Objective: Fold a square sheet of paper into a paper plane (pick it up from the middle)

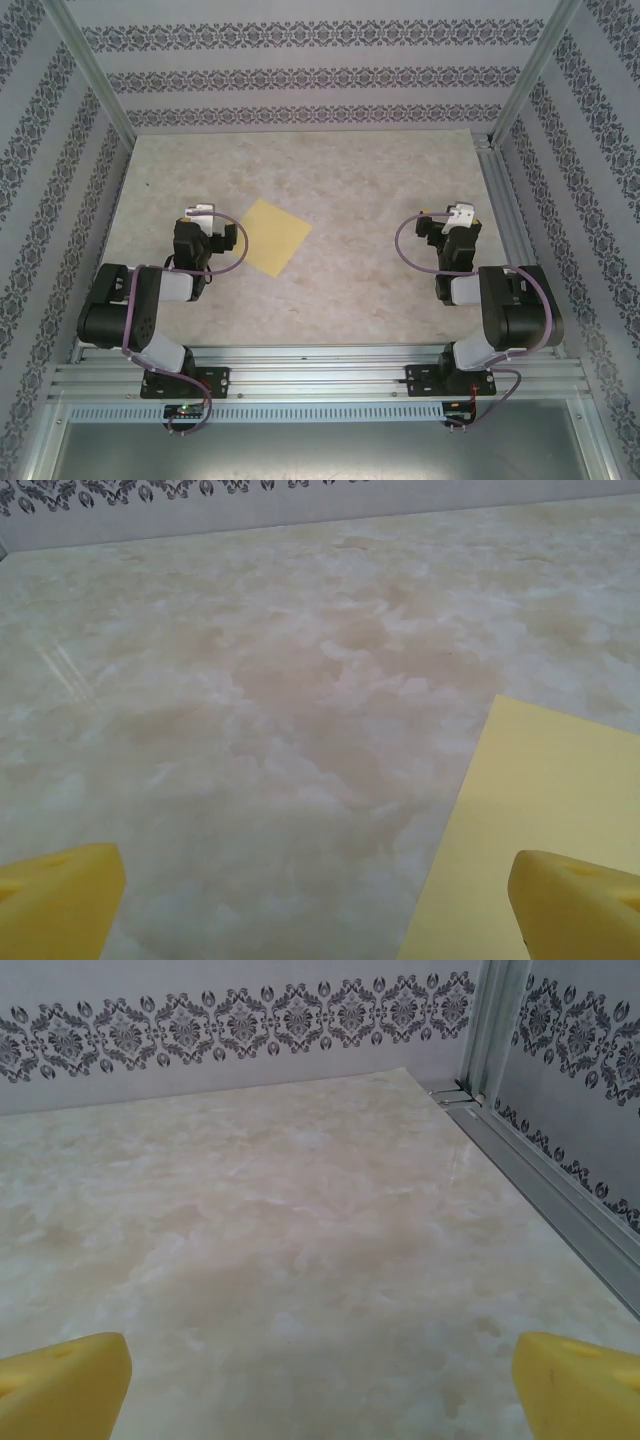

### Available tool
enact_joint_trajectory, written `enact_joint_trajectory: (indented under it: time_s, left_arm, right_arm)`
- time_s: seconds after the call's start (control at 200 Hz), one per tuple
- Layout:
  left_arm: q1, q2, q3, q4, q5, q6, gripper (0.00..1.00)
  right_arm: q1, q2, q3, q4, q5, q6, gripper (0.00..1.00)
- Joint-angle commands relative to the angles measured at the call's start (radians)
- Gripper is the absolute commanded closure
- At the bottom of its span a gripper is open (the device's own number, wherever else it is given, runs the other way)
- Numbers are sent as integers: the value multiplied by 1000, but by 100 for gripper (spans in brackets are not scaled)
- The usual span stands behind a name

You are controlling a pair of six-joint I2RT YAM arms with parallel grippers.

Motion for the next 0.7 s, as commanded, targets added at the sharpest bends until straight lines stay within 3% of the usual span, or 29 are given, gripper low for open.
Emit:
enact_joint_trajectory:
  time_s: [0.0,0.565,0.694]
  left_arm:
    - [8,11,18,45,4,13,0]
    - [8,11,17,46,4,12,0]
    - [8,7,9,60,1,13,0]
  right_arm:
    - [-1,8,20,46,-4,-18,2]
    - [-1,8,21,42,-5,-16,2]
    - [-1,12,-41,173,-24,-25,2]
